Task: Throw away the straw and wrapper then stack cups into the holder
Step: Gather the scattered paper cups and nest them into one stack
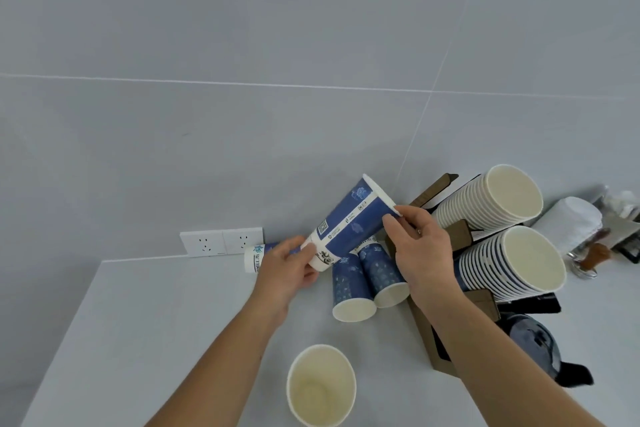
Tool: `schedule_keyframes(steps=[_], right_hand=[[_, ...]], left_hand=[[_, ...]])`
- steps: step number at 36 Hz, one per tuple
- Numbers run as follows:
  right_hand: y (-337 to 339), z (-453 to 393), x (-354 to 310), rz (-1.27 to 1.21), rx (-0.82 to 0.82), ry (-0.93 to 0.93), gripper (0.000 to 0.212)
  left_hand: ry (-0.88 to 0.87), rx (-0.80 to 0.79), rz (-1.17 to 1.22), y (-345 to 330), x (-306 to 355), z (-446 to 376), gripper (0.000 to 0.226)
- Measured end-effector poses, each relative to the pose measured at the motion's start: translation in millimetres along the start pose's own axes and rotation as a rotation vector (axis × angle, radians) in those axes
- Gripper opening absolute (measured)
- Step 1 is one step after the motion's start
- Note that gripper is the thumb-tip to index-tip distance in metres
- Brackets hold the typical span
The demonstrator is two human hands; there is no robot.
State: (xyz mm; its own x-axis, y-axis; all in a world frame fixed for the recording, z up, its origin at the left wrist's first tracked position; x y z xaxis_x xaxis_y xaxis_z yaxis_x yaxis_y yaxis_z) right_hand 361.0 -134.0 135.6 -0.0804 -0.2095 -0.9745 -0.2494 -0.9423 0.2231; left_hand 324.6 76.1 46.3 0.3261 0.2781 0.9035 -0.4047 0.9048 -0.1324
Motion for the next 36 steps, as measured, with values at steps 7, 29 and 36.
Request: schedule_keyframes(steps=[7,29,36], right_hand=[[-1.7,27.8,-22.5,-0.123,-0.087,0.052,0.013],[3.5,90.9,-70.1,-0.123,-0.304,0.28,0.094],[0.3,119.7,-58.5,-0.09,-0.372,0.369,0.078]], left_hand=[[0.002,-0.037,-0.006,9.9,-0.5,31.7,0.023],[-0.419,-0.011,-0.158,18.4,74.6,130.2,0.019],[-0.376,-0.045,0.016,29.1,83.0,159.4,0.021]])
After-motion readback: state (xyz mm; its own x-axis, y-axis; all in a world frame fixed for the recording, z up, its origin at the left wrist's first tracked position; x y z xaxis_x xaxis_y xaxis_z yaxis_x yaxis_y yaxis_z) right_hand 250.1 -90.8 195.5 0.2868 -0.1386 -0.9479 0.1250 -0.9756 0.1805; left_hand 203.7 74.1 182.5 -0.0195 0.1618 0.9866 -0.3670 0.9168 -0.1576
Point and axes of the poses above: each hand's wrist, its own z-axis away from the middle knuckle, its own y-axis out of the back of the hand, x = y × z, the point moved 8 cm from there along -z, towards the middle knuckle, and after that the axes turned 5 degrees about x, right-handed, at the moved point
